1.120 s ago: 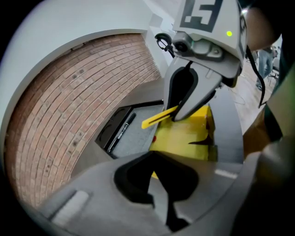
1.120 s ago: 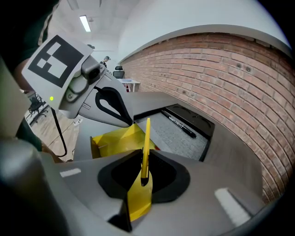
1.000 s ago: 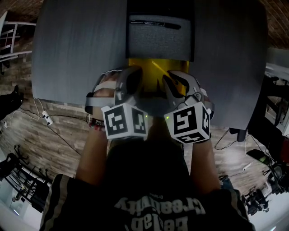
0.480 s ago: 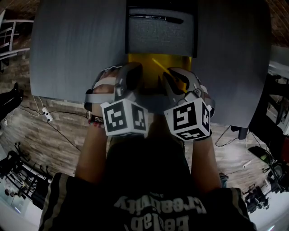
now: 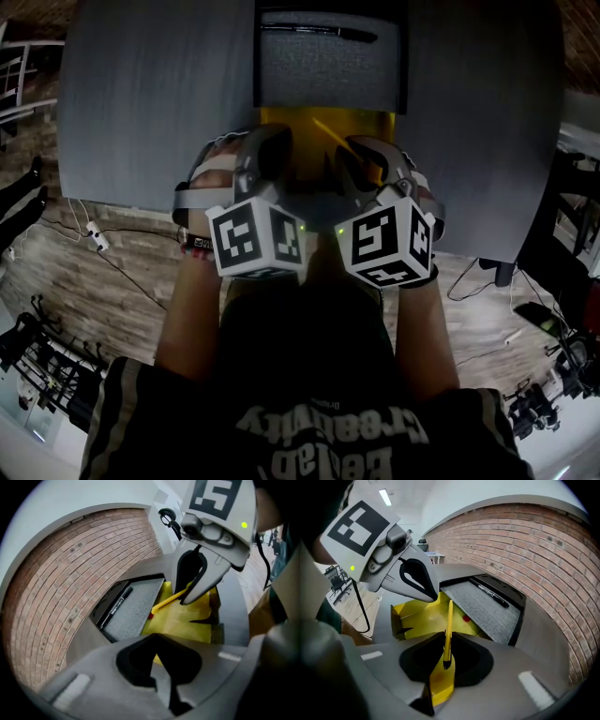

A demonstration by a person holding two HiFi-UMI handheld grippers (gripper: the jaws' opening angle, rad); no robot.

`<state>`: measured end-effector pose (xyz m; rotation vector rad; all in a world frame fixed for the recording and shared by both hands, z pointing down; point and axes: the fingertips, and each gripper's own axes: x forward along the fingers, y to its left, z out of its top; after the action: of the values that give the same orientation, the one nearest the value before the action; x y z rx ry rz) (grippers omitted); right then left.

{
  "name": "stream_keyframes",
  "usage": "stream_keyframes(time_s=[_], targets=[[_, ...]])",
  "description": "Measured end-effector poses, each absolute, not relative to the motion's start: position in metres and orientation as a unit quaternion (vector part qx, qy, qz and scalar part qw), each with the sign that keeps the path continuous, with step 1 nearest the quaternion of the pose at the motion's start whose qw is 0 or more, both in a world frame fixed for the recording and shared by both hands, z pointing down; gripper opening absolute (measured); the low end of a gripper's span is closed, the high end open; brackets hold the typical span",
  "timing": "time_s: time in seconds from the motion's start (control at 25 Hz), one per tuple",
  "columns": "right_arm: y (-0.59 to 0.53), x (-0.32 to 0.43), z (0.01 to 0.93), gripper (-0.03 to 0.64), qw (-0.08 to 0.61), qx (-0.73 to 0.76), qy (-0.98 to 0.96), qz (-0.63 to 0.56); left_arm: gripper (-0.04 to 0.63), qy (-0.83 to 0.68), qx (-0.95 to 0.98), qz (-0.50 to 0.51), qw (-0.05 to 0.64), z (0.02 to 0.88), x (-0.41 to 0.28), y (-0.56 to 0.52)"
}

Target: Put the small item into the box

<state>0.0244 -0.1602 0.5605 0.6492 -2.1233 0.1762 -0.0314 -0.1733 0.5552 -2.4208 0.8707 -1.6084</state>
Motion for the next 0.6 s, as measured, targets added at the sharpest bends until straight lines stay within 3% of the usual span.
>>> stream_keyframes(time_s=[0.6], targets=[[-0.1582, 0.0260, 0.5653, 0.064, 0.446, 0.266, -0.852, 0.066, 0.002, 0.284, -0.798, -0.529, 0.044, 0.5614, -0.0309, -0.1689]])
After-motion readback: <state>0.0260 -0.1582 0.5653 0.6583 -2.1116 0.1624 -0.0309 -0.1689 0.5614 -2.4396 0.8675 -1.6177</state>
